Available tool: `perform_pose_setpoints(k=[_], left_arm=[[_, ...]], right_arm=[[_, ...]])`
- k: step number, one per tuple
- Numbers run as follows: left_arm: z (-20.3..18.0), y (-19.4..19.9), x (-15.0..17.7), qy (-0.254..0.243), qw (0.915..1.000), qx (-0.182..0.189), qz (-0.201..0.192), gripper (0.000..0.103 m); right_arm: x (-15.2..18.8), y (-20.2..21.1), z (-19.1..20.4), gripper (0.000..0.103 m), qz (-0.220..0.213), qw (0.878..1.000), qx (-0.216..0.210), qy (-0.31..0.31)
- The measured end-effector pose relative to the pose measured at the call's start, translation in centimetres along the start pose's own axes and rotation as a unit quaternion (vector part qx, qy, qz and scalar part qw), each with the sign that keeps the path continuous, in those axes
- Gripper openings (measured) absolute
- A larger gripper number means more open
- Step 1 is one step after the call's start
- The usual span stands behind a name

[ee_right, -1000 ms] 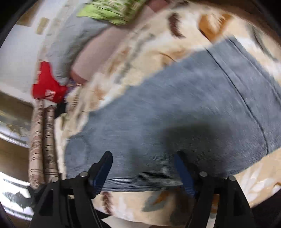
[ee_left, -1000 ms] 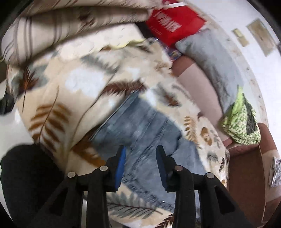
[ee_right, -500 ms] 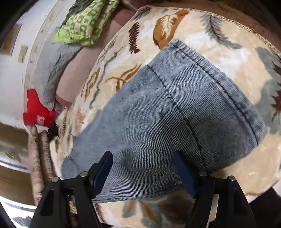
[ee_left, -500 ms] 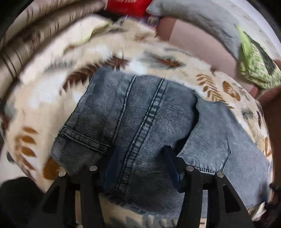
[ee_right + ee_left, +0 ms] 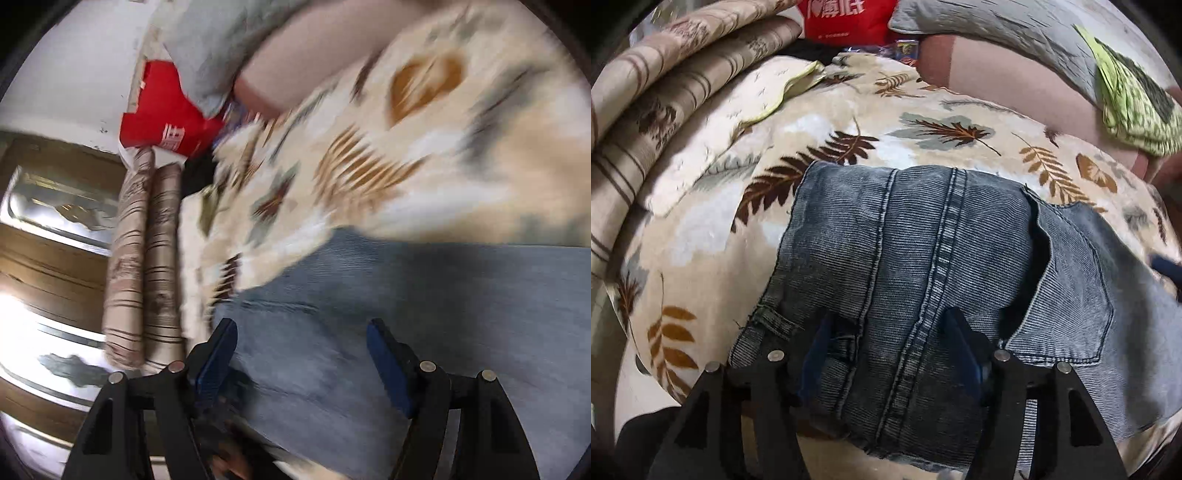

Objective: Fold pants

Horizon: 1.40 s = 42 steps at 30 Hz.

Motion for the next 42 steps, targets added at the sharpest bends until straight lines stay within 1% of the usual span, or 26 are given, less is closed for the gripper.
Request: perform_pose_setpoints(k=[2, 3, 4, 5, 6, 7, 8, 10, 12, 14, 16, 18, 21, 22, 24, 25, 26, 30, 32, 36, 42], left_arm=[[0.2, -0.1, 0.0, 0.005, 1.0, 0.007, 0.001, 0.066], [0.3, -0.1, 0.1, 0.005, 0.9999, 0.009, 0.0, 0.066], [0.3, -0.3, -0.1, 0.004, 0.9999, 0.009, -0.001, 0.066], [0.3, -0.3, -0.2, 0.002, 1.0, 0.008, -0.001, 0.066], [0.2, -0.4, -0.2, 0.0, 1.0, 0.007, -0.002, 0.066], [0.3, -0.3, -0.4, 0.003, 0.9999, 0.01, -0.003, 0.066], [0.5, -0.2, -0.4, 0.007, 0.9999, 0.013, -0.002, 0.066], [0.1, -0.5, -1.0, 0.012, 0.9998, 0.015, -0.003, 0.066], [0.0, -0.5, -1.0, 0.011, 0.9998, 0.012, -0.006, 0.067], [0.1, -0.4, -0.9, 0.013, 0.9998, 0.015, -0.009, 0.067], [0.1, -0.3, -0.8, 0.012, 0.9997, 0.016, -0.011, 0.067], [0.2, -0.2, -0.7, 0.011, 0.9997, 0.017, -0.013, 0.067], [0.1, -0.2, -0.5, 0.008, 0.9997, 0.013, -0.02, 0.067], [0.1, -0.2, -0.5, 0.009, 0.9996, 0.013, -0.022, 0.067], [0.0, -0.1, -0.4, 0.009, 0.9995, 0.012, -0.027, 0.067], [0.1, -0.1, -0.4, 0.009, 0.9995, 0.012, -0.028, 0.067], [0.1, -0.1, -0.4, 0.01, 0.9994, 0.013, -0.03, 0.067], [0.2, -0.1, -0.3, 0.01, 0.9992, 0.017, -0.034, 0.068], [0.2, -0.1, -0.3, 0.01, 0.9992, 0.019, -0.034, 0.068], [0.3, -0.1, -0.2, 0.011, 0.9992, 0.02, -0.033, 0.068], [0.2, -0.1, -0.2, 0.01, 0.9992, 0.019, -0.034, 0.068]], right_arm=[[-1.7, -3.7, 0.0, 0.075, 0.017, 1.0, -0.022, -0.008], [-2.6, -5.7, -0.2, 0.075, 0.032, 0.999, -0.032, -0.003], [-3.1, -7.4, -1.0, 0.075, 0.042, 0.999, -0.016, 0.0], [-3.4, -8.9, -2.3, 0.074, 0.048, 0.999, 0.022, -0.009], [-3.2, -9.8, -3.6, 0.074, 0.048, 0.998, 0.026, -0.031], [-3.2, -9.4, -3.6, 0.074, 0.034, 0.999, 0.01, -0.039], [-2.9, -8.2, -3.0, 0.074, 0.025, 0.999, 0.004, -0.037], [-1.4, -5.1, -1.6, 0.074, 0.004, 1.0, 0.014, -0.013], [1.1, -1.5, -0.2, 0.074, -0.014, 1.0, 0.009, 0.016], [4.7, 2.9, -0.5, 0.075, -0.029, 0.999, 0.031, 0.025], [7.2, 6.0, -2.1, 0.075, -0.051, 0.998, 0.046, 0.008], [9.6, 9.0, -4.6, 0.076, -0.072, 0.995, 0.063, -0.019], [12.5, 11.9, -9.4, 0.076, -0.09, 0.988, 0.097, -0.076], [13.1, 12.3, -11.0, 0.076, -0.1, 0.985, 0.106, -0.094], [13.7, 12.6, -12.7, 0.075, -0.125, 0.984, 0.054, -0.112], [13.8, 12.8, -12.9, 0.075, -0.136, 0.983, 0.037, -0.122], [13.9, 13.0, -12.8, 0.075, -0.139, 0.982, 0.032, -0.122], [14.2, 12.7, -12.8, 0.076, -0.147, 0.984, 0.028, -0.1], [14.5, 12.7, -12.9, 0.076, -0.151, 0.983, 0.021, -0.103], [15.0, 12.7, -13.0, 0.076, -0.15, 0.984, 0.028, -0.091], [14.6, 12.7, -12.8, 0.076, -0.151, 0.984, 0.021, -0.091]])
Point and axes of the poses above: each gripper's, at about its wrist camera, not at the fingertips, and y roughly against the way its jaws point, z to its left, x to its underside, the point moved 5 cm from there along -y, roughly the way its jaws point, and after that the axes turned 9 degrees about y, right-handed, at the moved point
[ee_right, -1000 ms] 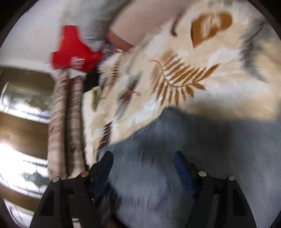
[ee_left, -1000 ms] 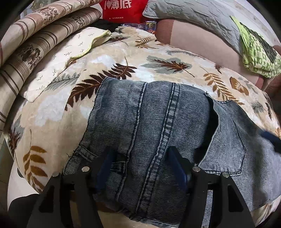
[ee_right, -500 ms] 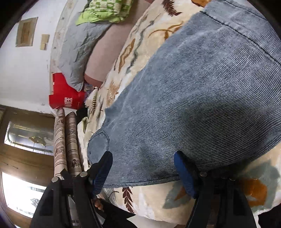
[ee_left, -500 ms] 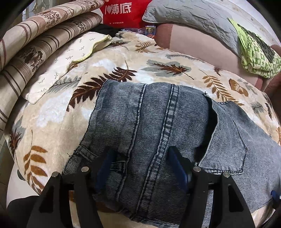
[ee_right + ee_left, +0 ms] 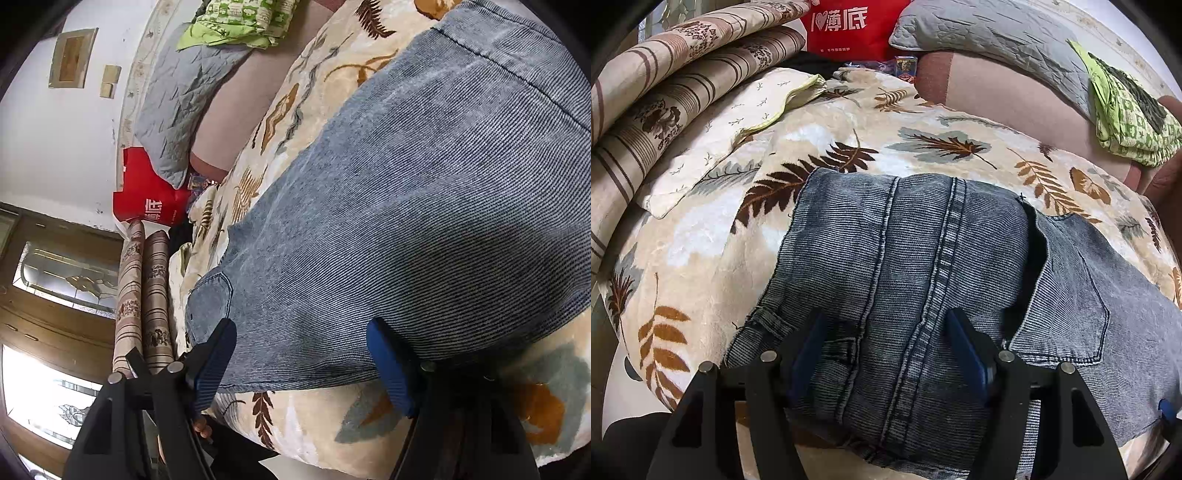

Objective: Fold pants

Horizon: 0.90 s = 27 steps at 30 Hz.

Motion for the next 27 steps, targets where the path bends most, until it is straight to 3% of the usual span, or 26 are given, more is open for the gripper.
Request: perform_pose_setpoints(k=[7, 12, 14, 17, 18, 19, 22, 25, 27], left_arm=[[0.0, 0.0, 0.0, 0.0, 1.0, 0.0, -0.001, 0.069], [-0.1, 0.0, 0.0, -0.001, 1.0, -0.004, -0.002, 0.069], [-0.1, -0.1, -0.1, -0.001, 1.0, -0.007, -0.003, 0.07], [-0.1, -0.1, -0.2, -0.001, 0.9999, -0.012, -0.006, 0.071], [-0.2, -0.1, -0.3, -0.003, 0.9999, -0.016, -0.006, 0.072], [-0.2, 0.0, -0.4, -0.004, 0.9998, -0.019, -0.004, 0.072], [-0.4, 1.1, -0.9, 0.003, 0.9994, -0.034, -0.01, 0.072], [-2.5, 4.0, -1.6, -0.003, 0.9994, -0.009, -0.033, 0.072], [-5.2, 5.5, -1.9, -0.02, 0.9989, 0.024, -0.037, 0.072]], right_arm=[[0.2, 0.9, 0.2, 0.076, 0.007, 1.0, 0.003, -0.003], [-1.6, 6.2, 0.4, 0.076, -0.06, 0.998, 0.0, -0.009], [-3.0, 8.5, -0.7, 0.076, -0.089, 0.996, 0.014, -0.017], [-3.9, 11.1, -5.5, 0.081, -0.129, 0.986, 0.058, -0.087], [-3.9, 11.2, -7.2, 0.08, -0.126, 0.983, 0.079, -0.112], [-3.8, 11.0, -8.4, 0.08, -0.125, 0.982, 0.048, -0.135], [-4.4, 12.8, -7.1, 0.08, -0.142, 0.982, 0.024, -0.12], [-4.1, 14.9, -6.0, 0.08, -0.154, 0.982, 0.016, -0.112], [-2.9, 16.0, -7.0, 0.08, -0.149, 0.978, 0.042, -0.141]])
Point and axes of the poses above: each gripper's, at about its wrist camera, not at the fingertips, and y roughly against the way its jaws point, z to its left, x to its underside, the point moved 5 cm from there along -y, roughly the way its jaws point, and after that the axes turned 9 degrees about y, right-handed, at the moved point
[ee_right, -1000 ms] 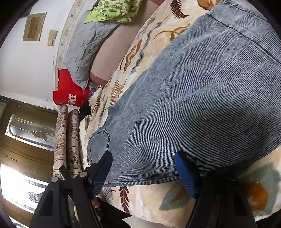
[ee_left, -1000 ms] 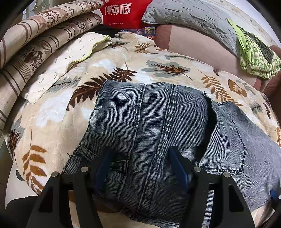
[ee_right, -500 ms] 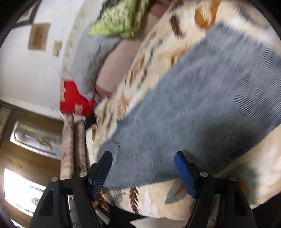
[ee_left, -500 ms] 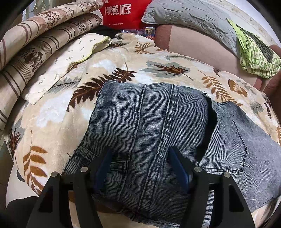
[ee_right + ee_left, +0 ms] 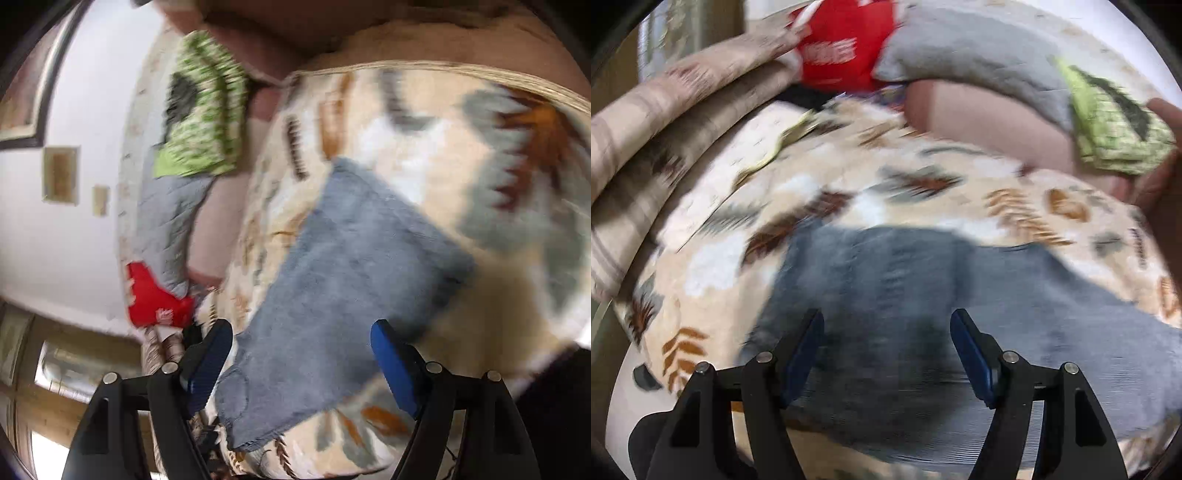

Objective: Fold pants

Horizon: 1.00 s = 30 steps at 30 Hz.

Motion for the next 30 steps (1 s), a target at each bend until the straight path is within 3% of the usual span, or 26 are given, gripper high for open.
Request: perform_pose_setpoints(k=[5, 9, 12, 16, 20, 22, 25, 30], left_arm=[[-8.1, 0.8, 1.4, -0.044, 0.9936, 0.095, 0.042, 0.072], [-15.0, 0.3, 3.3, -0.06, 0.978, 0.176, 0.095, 0.072], [-19.2, 0.0, 4.7, -0.08, 0.9684, 0.204, 0.119, 0.072], [-23.9, 0.1, 7.4, -0.117, 0.9596, 0.215, 0.138, 0.072], [-27.1, -1.8, 11.3, -0.196, 0.9519, 0.171, 0.162, 0.072], [-27.7, -3.2, 13.4, -0.249, 0.9426, 0.132, 0.18, 0.072], [-28.0, -2.5, 13.7, -0.289, 0.9379, 0.122, 0.148, 0.074], [-27.6, -0.3, 11.1, -0.25, 0.9474, 0.157, 0.124, 0.074]], right_arm=[[0.1, 0.6, -2.9, 0.08, 0.004, 0.999, 0.033, -0.043], [-1.1, 0.8, -3.9, 0.08, -0.007, 0.997, 0.059, -0.048], [-1.8, 0.5, -4.8, 0.08, -0.008, 0.996, 0.059, -0.062], [-2.4, 0.0, -4.9, 0.078, -0.01, 0.996, 0.066, -0.058], [-2.7, 0.0, -5.0, 0.07, -0.009, 0.995, 0.084, -0.053], [-2.6, 0.0, -5.0, 0.07, -0.008, 0.995, 0.083, -0.055], [-2.6, 0.0, -5.1, 0.071, -0.003, 0.995, 0.085, -0.053], [-2.7, -0.4, -4.4, 0.071, 0.007, 0.994, 0.102, -0.039]])
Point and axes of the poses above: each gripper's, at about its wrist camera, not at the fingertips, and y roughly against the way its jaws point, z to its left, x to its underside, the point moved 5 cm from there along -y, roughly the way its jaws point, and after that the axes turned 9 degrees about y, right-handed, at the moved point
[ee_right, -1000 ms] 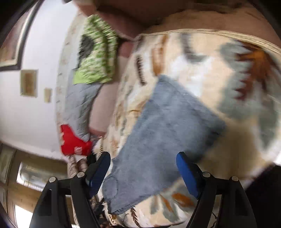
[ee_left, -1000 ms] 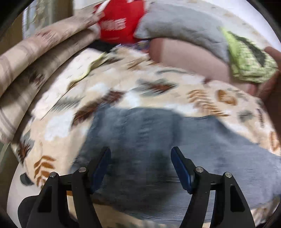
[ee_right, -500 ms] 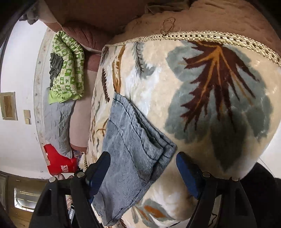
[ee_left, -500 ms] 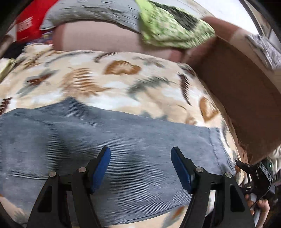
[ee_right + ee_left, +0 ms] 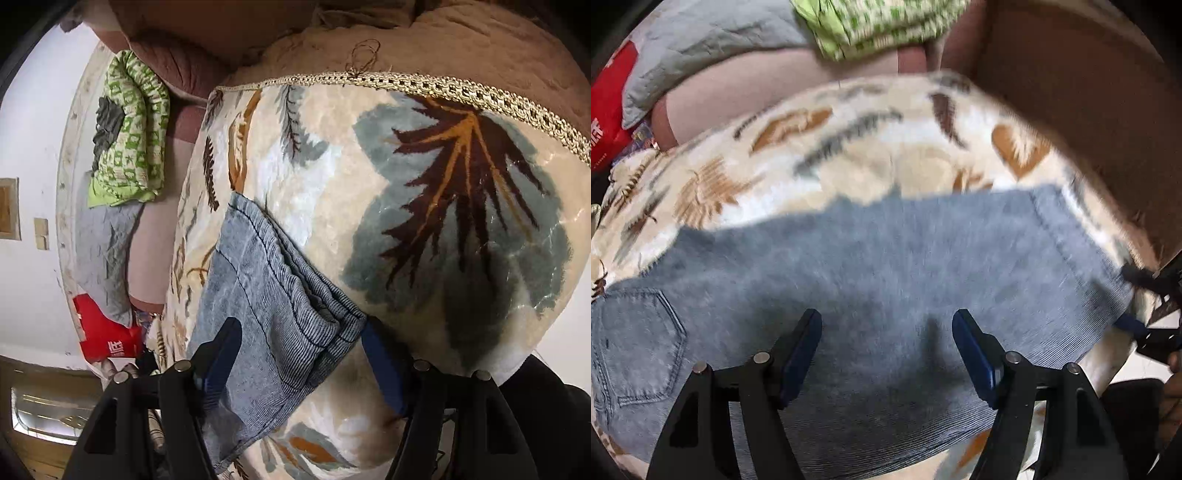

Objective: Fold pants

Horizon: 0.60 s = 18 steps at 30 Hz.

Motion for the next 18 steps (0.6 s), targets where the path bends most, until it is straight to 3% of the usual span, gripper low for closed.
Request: perform_pose_setpoints(k=[1, 4, 5, 6, 7, 9, 13, 16, 18], left_arm=[[0.1, -0.2, 0.0, 0.0, 1.0, -0.001, 0.003, 0.077], [0.1, -3.9, 1.7, -0.027, 0.997, -0.037, 0.063, 0.08], [0.0, -3.8, 1.8, -0.034, 0.998, -0.041, 0.034, 0.084], [-0.1, -3.6, 1.9, -0.037, 0.9978, -0.046, 0.03, 0.084], [-0.1, -3.3, 1.9, -0.033, 0.9979, -0.042, 0.035, 0.083], [-0.1, -2.4, 1.4, -0.016, 0.9989, -0.02, 0.039, 0.083], [0.6, -0.5, 0.0, 0.008, 0.9998, -0.013, -0.01, 0.083], [0.4, -4.1, 1.7, -0.032, 0.9965, -0.047, 0.061, 0.085], [0.4, -3.7, 1.9, -0.038, 0.9974, -0.049, 0.039, 0.086]], right_arm=[[0.0, 0.0, 0.0, 0.071, 0.0, 1.0, 0.002, 0.002], [-0.1, -0.3, 0.1, 0.071, 0.001, 1.0, 0.014, 0.001], [-0.1, -0.4, 0.2, 0.07, 0.003, 1.0, 0.02, 0.006], [-0.2, -0.6, 0.3, 0.067, 0.006, 1.0, 0.025, 0.008], [-0.3, -0.6, 0.2, 0.062, 0.008, 0.999, 0.031, 0.008], [-0.6, -0.6, 0.0, 0.036, 0.012, 0.999, 0.051, 0.013], [-0.6, -0.5, 0.1, 0.033, 0.015, 0.998, 0.061, 0.025], [-0.7, -0.6, 0.4, 0.036, 0.017, 0.997, 0.07, 0.038], [-0.5, -0.6, 0.4, 0.045, 0.021, 0.997, 0.07, 0.032]])
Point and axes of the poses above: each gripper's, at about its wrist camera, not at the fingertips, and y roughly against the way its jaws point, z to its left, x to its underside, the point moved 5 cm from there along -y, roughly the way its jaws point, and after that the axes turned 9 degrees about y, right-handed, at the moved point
